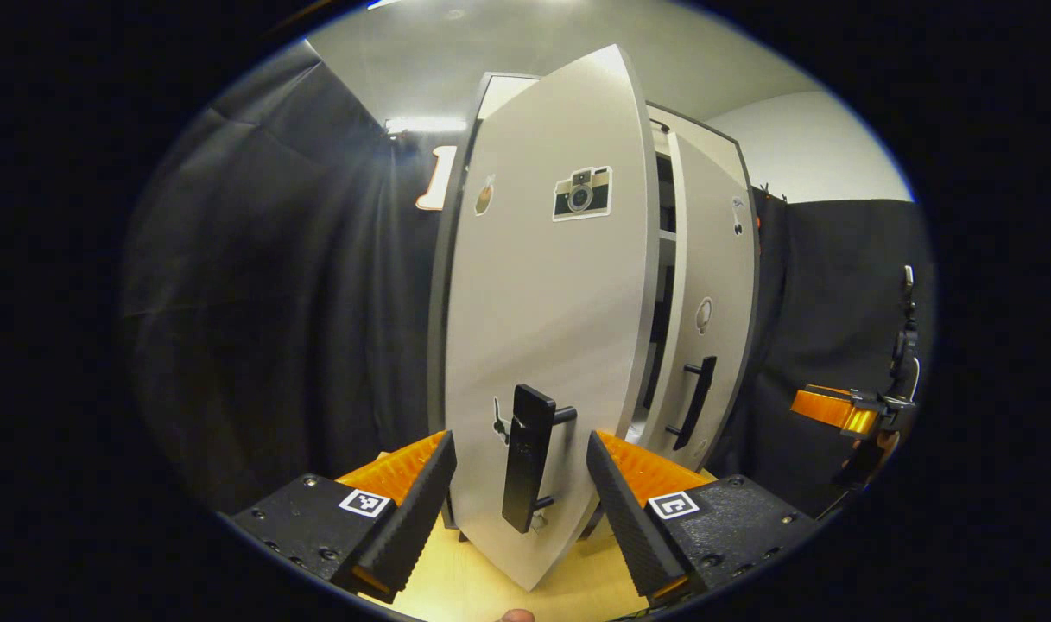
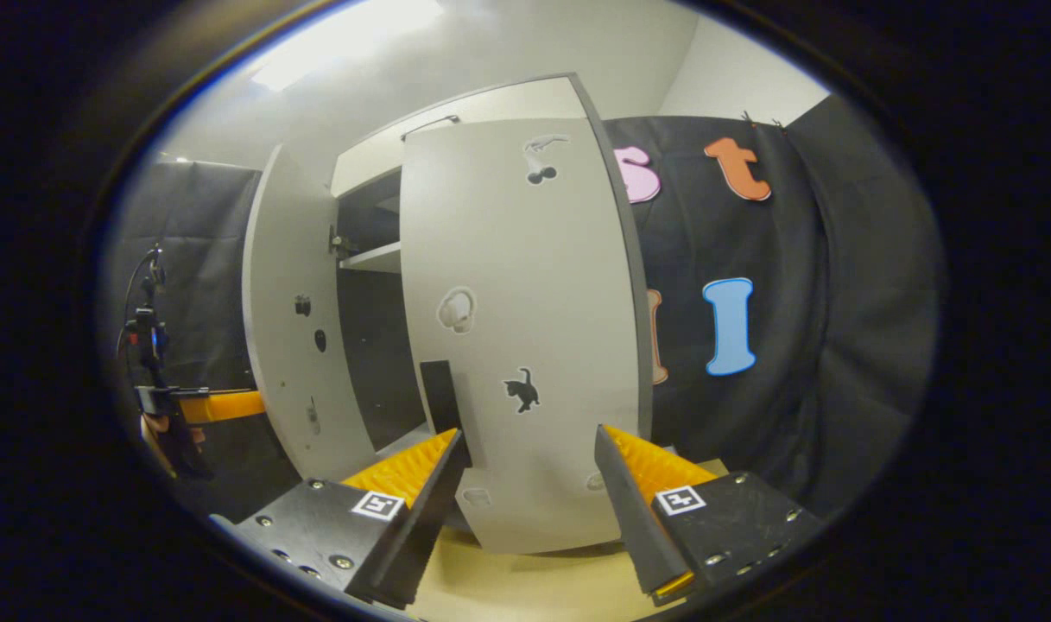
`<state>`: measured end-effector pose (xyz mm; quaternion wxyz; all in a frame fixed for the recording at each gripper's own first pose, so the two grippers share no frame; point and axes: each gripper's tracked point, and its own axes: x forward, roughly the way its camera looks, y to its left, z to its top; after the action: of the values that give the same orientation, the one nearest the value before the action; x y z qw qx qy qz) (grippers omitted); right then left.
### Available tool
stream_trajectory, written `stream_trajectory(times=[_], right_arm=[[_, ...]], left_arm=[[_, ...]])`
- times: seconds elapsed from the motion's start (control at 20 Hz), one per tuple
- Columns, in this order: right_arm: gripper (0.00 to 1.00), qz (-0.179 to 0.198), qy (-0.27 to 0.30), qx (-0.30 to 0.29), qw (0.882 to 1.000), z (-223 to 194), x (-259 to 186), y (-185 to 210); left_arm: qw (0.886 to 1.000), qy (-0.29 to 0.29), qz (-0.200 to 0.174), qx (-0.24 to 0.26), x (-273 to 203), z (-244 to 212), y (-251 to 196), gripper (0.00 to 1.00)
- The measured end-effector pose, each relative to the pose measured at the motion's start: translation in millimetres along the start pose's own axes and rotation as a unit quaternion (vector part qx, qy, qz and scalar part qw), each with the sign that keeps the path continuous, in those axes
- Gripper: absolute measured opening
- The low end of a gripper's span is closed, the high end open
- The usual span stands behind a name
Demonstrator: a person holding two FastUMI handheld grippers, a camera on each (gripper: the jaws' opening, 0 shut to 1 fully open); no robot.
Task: Grab one shoe with the right hand and put it into the shoe cabinet, grab the other shoe with the left hand and put it into the shoe cabinet; then close the right door with the right hand and the left door with the left hand.
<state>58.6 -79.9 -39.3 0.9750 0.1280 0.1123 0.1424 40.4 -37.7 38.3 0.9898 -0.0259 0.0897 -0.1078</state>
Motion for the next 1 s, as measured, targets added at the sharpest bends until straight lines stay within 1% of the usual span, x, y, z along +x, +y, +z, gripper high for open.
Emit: stream_trajectory(times=[0.15,0.4,0.45,0.5,0.55,0.75,0.8,0.85,1.0], right_arm=[[0.87,-0.010,-0.002,-0.004,1.000,1.4,-6.1,-10.4],[0.87,-0.029,-0.012,-0.008,0.999,7.4,-17.2,-30.1],[0.90,-0.032,-0.013,-0.007,0.999,8.0,-18.7,-33.7],[0.87,-0.034,-0.013,-0.005,0.999,8.0,-19.3,-36.2],[0.90,-0.035,-0.014,-0.004,0.999,8.6,-20.4,-38.3],[0.90,-0.040,-0.018,-0.003,0.999,11.0,-22.8,-45.5],[0.87,-0.042,-0.020,-0.003,0.999,11.9,-23.4,-46.8],[0.90,-0.044,-0.023,-0.003,0.999,14.5,-24.7,-47.9],[0.90,-0.048,-0.044,-0.003,0.998,27.0,-28.6,-48.6]], left_arm=[[1.000,0.000,-0.028,-0.012,11.3,-4.8,-14.7,0.93],[0.999,-0.004,-0.034,0.003,31.1,-1.3,-38.7,0.93],[0.999,-0.005,-0.037,0.004,37.6,0.7,-43.6,0.93],[0.999,-0.006,-0.039,0.005,40.4,2.2,-47.1,0.93],[0.999,-0.007,-0.040,0.006,41.4,3.0,-50.7,0.93],[0.999,-0.008,-0.039,0.009,42.5,2.6,-61.0,0.93],[0.999,-0.008,-0.036,0.009,42.7,3.1,-62.4,0.93],[0.999,-0.009,-0.034,0.007,43.9,5.0,-64.7,0.93],[1.000,-0.017,-0.025,0.002,43.7,11.6,-71.4,0.93]])
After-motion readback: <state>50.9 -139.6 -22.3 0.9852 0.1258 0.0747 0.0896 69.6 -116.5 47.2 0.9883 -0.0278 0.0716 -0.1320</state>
